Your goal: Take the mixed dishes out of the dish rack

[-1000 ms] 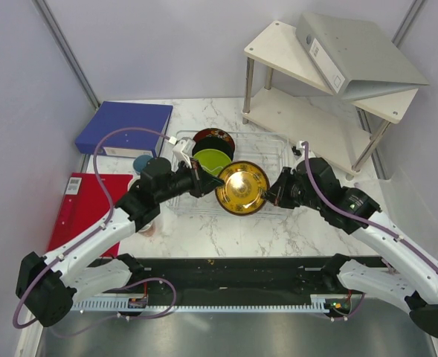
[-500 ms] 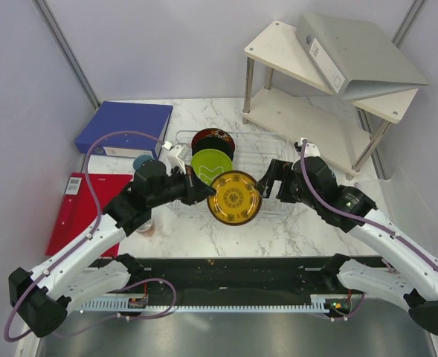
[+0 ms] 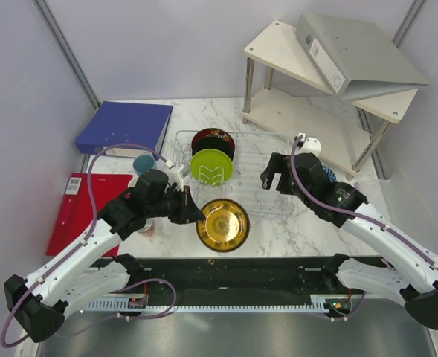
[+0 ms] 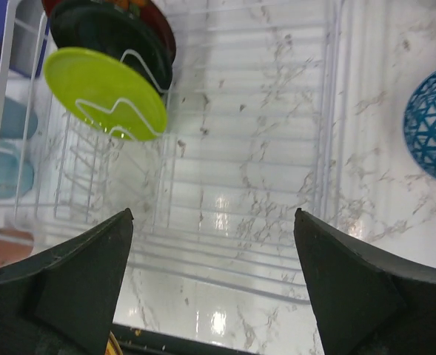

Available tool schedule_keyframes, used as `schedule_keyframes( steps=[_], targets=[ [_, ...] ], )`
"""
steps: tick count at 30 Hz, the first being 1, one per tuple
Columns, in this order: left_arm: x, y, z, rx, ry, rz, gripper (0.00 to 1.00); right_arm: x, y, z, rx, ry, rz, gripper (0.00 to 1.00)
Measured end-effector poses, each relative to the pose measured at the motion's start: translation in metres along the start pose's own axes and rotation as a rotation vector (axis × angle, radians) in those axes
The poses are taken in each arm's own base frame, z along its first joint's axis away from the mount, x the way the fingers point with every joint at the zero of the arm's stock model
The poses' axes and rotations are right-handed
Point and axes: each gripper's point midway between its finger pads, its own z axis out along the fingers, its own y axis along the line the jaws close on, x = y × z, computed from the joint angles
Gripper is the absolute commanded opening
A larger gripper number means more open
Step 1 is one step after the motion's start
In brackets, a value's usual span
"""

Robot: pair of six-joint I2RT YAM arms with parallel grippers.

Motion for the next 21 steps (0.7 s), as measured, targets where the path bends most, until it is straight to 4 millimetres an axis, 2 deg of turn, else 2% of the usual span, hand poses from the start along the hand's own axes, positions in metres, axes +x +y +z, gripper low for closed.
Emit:
schedule_keyframes(
  steps=[3,9,13,17,21],
  targets=[
    [0.030,0.016,0.003,-0.033,0.092,-0.032,0.02,-0.017,-0.010,-0.004,0.038,-0.095,0.024,0.97],
    [0.054,0.033,0.007,-0.071,0.145,-0.073,0.02,-0.045,-0.012,-0.016,0.038,-0.227,0.068,0.96],
    [0.068,0.045,0.016,-0.104,0.185,-0.118,0.02,-0.041,-0.010,-0.004,0.044,-0.217,0.056,0.96],
    [0.085,0.064,0.028,-0.170,0.244,-0.176,0.02,-0.024,-0.015,0.009,0.058,-0.178,0.032,0.95],
    [0.089,0.078,0.040,-0.230,0.260,-0.213,0.02,-0.018,-0.016,0.015,0.058,-0.170,0.024,0.95]
  ],
)
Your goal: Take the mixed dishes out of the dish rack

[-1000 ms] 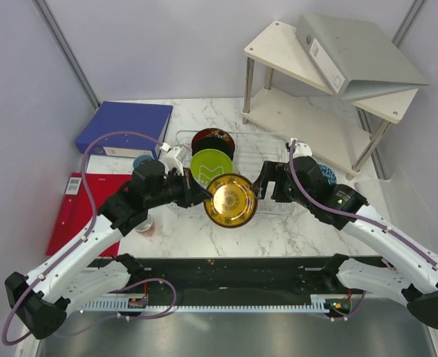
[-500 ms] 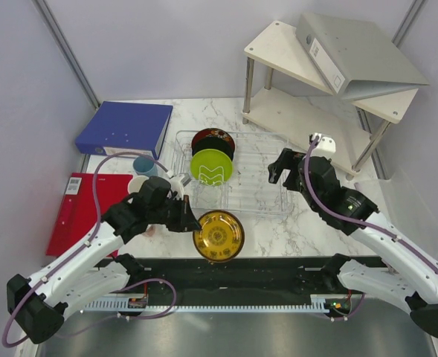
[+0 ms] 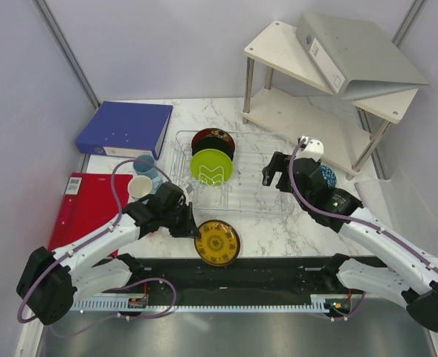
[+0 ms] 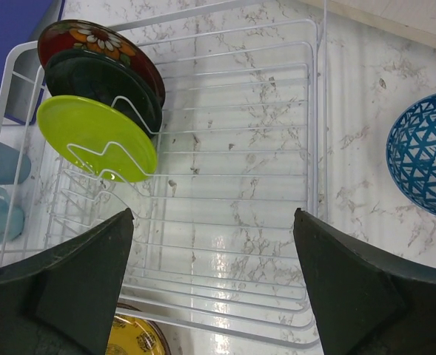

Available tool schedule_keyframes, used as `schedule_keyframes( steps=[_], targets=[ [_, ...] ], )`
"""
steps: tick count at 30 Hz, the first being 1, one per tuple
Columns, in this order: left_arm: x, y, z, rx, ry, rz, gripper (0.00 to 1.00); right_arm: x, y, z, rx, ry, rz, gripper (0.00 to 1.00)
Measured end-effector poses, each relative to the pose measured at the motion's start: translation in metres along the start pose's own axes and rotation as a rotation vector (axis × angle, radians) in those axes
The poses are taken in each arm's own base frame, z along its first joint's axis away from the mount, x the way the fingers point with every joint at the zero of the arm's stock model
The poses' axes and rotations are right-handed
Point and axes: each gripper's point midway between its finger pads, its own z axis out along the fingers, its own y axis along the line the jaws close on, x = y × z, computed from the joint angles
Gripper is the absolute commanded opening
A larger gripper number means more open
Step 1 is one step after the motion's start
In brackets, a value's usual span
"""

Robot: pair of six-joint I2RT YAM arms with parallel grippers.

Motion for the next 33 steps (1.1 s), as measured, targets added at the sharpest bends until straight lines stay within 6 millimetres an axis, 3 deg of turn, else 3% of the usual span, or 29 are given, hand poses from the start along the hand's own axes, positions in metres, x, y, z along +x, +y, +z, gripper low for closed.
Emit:
schedule_keyframes(
  steps=[7,12,17,21,26,33],
  targets=[
    [-0.013,0.006,0.012,-0.034,-0.057,-0.029,0.03,0.002,0.006,0.004,-0.031,-0.004,-0.005,0.95],
    [-0.019,0.004,0.015,-0.025,-0.077,-0.027,0.23,0.004,0.008,0.008,-0.034,-0.001,-0.022,0.95],
    [-0.022,0.003,0.015,-0.025,-0.089,-0.025,0.24,0.007,0.008,0.010,-0.039,0.005,-0.034,0.95],
    [-0.022,0.003,0.014,-0.025,-0.095,-0.023,0.48,0.011,0.009,0.012,-0.042,0.019,-0.039,0.95],
    [-0.020,0.003,0.008,-0.028,-0.097,-0.022,0.66,0.013,0.009,0.013,-0.047,0.021,-0.038,0.95],
    [-0.006,0.013,-0.004,-0.083,-0.055,-0.040,0.67,0.012,0.011,0.013,-0.053,0.020,-0.036,0.94]
  ],
)
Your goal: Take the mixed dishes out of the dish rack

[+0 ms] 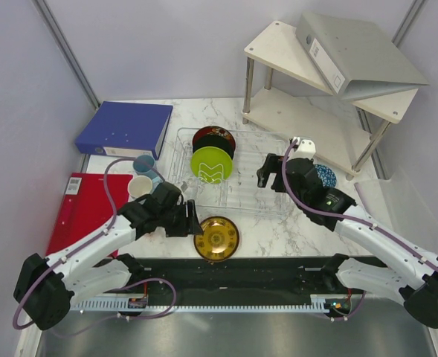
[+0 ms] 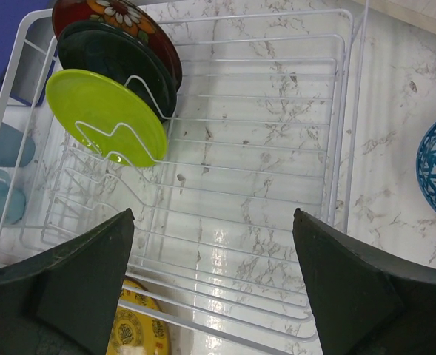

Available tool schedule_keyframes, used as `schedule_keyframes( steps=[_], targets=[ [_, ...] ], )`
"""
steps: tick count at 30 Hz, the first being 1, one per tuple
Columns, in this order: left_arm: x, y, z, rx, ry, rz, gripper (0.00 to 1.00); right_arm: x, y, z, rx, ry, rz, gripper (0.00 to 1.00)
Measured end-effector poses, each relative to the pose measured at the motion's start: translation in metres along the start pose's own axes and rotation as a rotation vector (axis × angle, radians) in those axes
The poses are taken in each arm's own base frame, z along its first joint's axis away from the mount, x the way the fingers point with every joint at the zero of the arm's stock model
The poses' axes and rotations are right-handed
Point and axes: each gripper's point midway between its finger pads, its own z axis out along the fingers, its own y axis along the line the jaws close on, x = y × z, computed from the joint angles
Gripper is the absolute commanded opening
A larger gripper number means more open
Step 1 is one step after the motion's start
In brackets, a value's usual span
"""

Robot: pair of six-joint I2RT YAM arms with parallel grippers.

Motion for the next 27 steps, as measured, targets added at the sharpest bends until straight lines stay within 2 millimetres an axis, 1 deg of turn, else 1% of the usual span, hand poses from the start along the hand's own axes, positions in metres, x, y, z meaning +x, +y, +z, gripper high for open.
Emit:
schedule_keyframes(
  steps=[2,4,8,12,14,16,18,21,25,27],
  targets=[
    [-0.005,-0.003,-0.008,-0.006,-0.016,0.002,0.66,0.001,0.002,0.000,-0.012,0.007,-0.002,0.94],
    [-0.013,-0.010,-0.018,0.006,-0.049,0.008,0.66,0.002,0.006,0.000,-0.031,0.014,-0.009,0.93],
    [-0.039,-0.035,-0.050,0.072,-0.165,0.029,0.65,0.008,0.020,0.007,-0.094,0.039,-0.034,0.90],
    [-0.066,-0.061,-0.086,0.143,-0.299,0.060,0.63,0.024,0.033,0.027,-0.138,0.089,-0.079,0.85],
    [-0.077,-0.069,-0.102,0.165,-0.361,0.074,0.62,0.034,0.039,0.043,-0.141,0.122,-0.112,0.82],
    [-0.084,-0.073,-0.114,0.178,-0.412,0.083,0.61,0.041,0.046,0.060,-0.143,0.151,-0.149,0.81],
    [-0.087,-0.073,-0.121,0.183,-0.440,0.089,0.61,0.043,0.054,0.076,-0.141,0.163,-0.179,0.78],
    [-0.088,-0.072,-0.123,0.178,-0.458,0.094,0.61,0.041,0.068,0.100,-0.150,0.162,-0.220,0.76],
    [-0.089,-0.071,-0.123,0.173,-0.461,0.095,0.60,0.033,0.082,0.121,-0.161,0.136,-0.257,0.73],
    [-0.089,-0.070,-0.123,0.174,-0.462,0.096,0.60,0.027,0.089,0.132,-0.161,0.116,-0.276,0.61]
  ],
)
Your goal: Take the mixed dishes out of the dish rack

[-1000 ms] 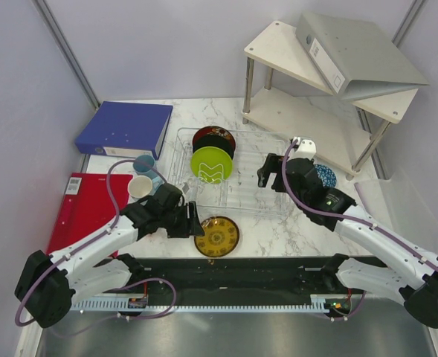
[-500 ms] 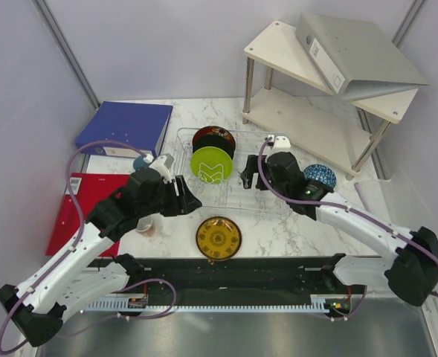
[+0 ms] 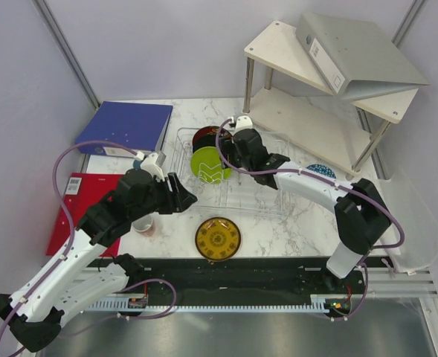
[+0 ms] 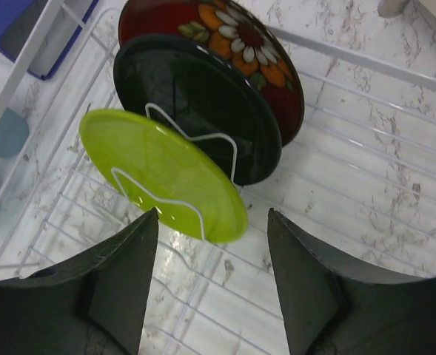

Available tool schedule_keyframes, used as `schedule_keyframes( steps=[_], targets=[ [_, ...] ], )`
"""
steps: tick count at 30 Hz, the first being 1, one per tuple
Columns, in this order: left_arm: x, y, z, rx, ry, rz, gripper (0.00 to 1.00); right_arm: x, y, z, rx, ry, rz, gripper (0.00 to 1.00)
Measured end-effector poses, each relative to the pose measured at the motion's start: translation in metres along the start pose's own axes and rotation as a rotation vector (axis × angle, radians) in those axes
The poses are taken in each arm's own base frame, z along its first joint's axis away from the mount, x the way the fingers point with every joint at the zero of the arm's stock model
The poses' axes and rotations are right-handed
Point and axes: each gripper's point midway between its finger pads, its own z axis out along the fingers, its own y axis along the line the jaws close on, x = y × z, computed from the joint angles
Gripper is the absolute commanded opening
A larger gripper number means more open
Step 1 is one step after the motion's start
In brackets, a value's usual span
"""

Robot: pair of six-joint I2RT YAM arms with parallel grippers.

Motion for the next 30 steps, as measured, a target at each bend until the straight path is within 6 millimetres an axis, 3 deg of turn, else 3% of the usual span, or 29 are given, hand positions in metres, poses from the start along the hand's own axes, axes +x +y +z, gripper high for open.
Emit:
schedule_keyframes(
  steps=[2,5,10,15,30],
  targets=[
    [0.000,0.000,-0.001,0.001,-0.002,0.001,0.61,-0.006,0.002,0.010,0.005,-0.013,-0.023,0.47],
    [0.000,0.000,-0.004,0.009,-0.012,0.009,0.60,-0.007,0.001,0.024,0.022,-0.015,-0.060,0.38],
    [-0.001,0.000,-0.007,0.018,-0.023,0.026,0.60,0.009,-0.004,0.039,0.044,0.018,-0.105,0.38],
    [0.000,0.001,-0.006,0.014,-0.019,0.036,0.60,0.011,-0.008,0.045,0.058,0.015,-0.141,0.37],
    [0.007,0.008,0.000,-0.004,0.003,0.042,0.61,0.017,-0.011,0.053,0.062,0.018,-0.215,0.19]
  ],
)
